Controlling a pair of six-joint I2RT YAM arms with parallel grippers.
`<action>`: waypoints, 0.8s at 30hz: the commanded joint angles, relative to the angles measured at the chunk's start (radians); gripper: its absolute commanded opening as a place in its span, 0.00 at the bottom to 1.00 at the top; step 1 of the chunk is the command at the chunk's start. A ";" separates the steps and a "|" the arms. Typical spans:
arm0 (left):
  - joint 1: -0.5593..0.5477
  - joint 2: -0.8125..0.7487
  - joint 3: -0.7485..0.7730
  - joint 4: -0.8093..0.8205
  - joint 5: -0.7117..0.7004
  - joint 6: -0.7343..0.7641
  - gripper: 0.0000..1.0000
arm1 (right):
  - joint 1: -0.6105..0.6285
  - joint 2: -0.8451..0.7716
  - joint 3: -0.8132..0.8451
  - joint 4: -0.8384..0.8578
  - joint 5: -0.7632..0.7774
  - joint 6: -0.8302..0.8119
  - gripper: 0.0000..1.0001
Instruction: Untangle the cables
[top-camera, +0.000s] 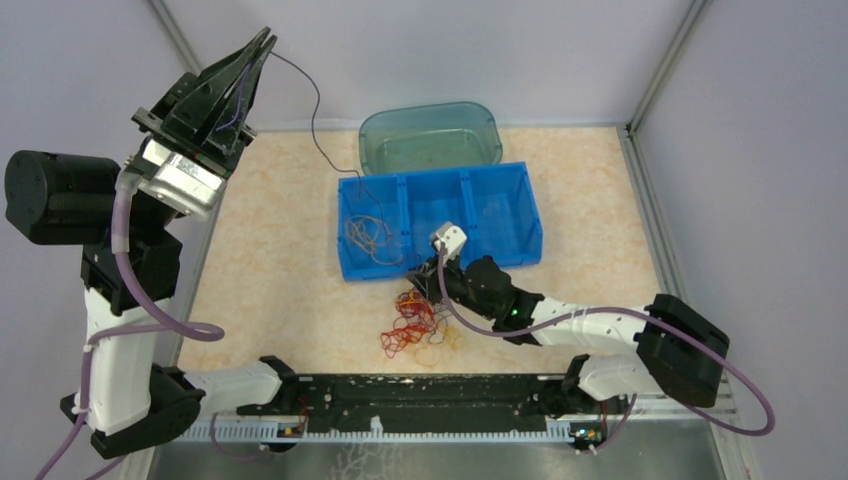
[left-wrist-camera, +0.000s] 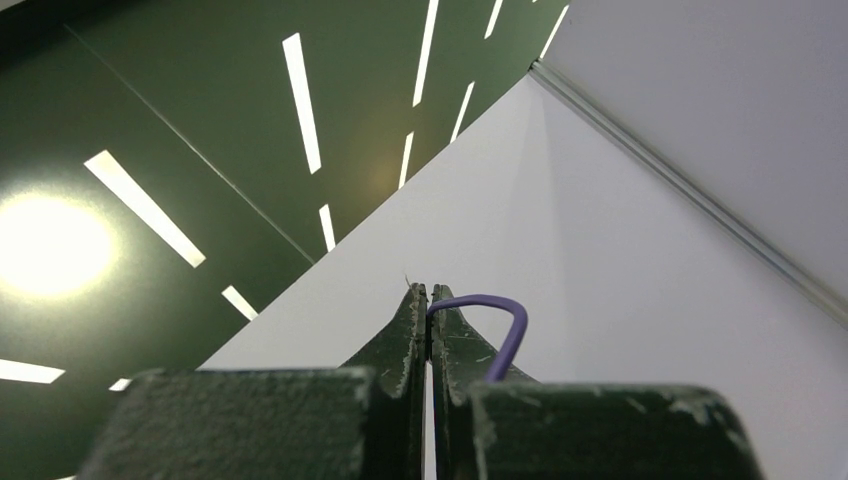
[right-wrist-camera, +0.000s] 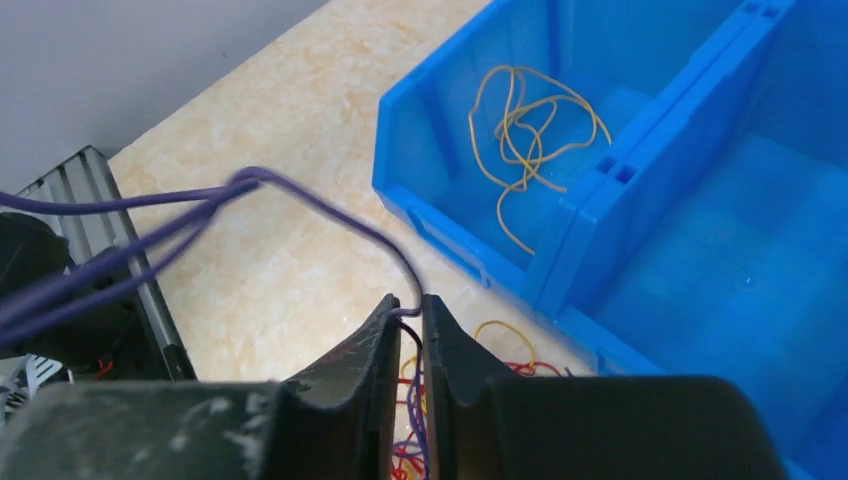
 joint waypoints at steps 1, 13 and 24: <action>-0.002 -0.014 -0.006 -0.039 0.000 -0.064 0.00 | -0.019 -0.006 0.073 0.096 -0.046 0.001 0.08; -0.002 -0.134 -0.382 -0.344 0.176 -0.459 0.15 | -0.051 -0.240 0.105 0.082 -0.057 0.013 0.00; -0.002 -0.160 -0.659 -0.461 0.387 -0.522 0.24 | -0.052 -0.355 0.097 0.093 -0.183 0.097 0.00</action>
